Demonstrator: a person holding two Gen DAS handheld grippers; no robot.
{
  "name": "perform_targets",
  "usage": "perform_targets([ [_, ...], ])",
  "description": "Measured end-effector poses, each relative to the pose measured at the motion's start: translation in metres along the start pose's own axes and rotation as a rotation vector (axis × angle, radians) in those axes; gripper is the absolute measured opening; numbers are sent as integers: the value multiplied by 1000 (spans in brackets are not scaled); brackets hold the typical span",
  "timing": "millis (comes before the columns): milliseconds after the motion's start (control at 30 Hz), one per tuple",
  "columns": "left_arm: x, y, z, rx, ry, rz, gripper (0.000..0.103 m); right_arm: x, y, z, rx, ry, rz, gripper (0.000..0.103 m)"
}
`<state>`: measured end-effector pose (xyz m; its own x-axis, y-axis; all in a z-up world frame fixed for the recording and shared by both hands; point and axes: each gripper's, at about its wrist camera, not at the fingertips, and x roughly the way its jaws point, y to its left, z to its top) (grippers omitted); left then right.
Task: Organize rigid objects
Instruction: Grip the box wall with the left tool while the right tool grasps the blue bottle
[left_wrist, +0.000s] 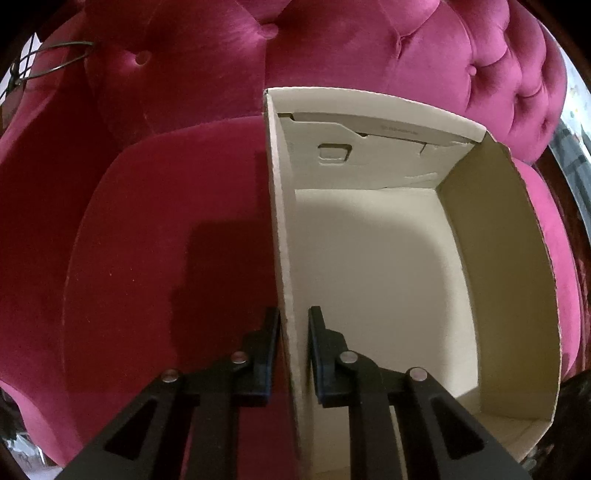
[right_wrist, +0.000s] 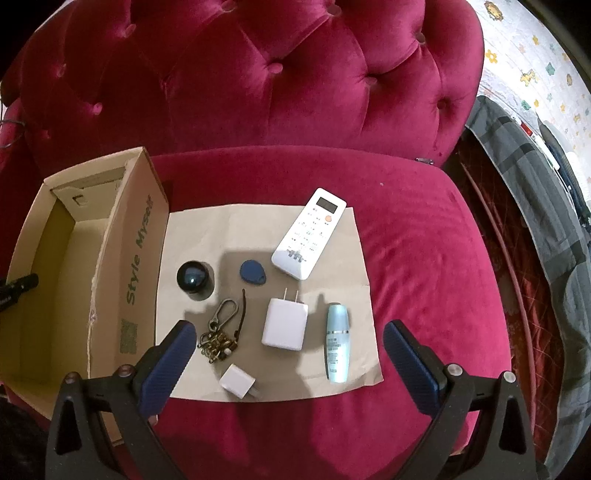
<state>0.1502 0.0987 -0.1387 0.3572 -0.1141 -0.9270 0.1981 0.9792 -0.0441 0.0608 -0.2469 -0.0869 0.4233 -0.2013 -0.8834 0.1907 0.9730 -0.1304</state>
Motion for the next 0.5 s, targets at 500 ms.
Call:
perform_targets([
  [500, 4, -1, 2, -1, -2, 16, 17, 37, -31, -2, 21, 55, 15, 103],
])
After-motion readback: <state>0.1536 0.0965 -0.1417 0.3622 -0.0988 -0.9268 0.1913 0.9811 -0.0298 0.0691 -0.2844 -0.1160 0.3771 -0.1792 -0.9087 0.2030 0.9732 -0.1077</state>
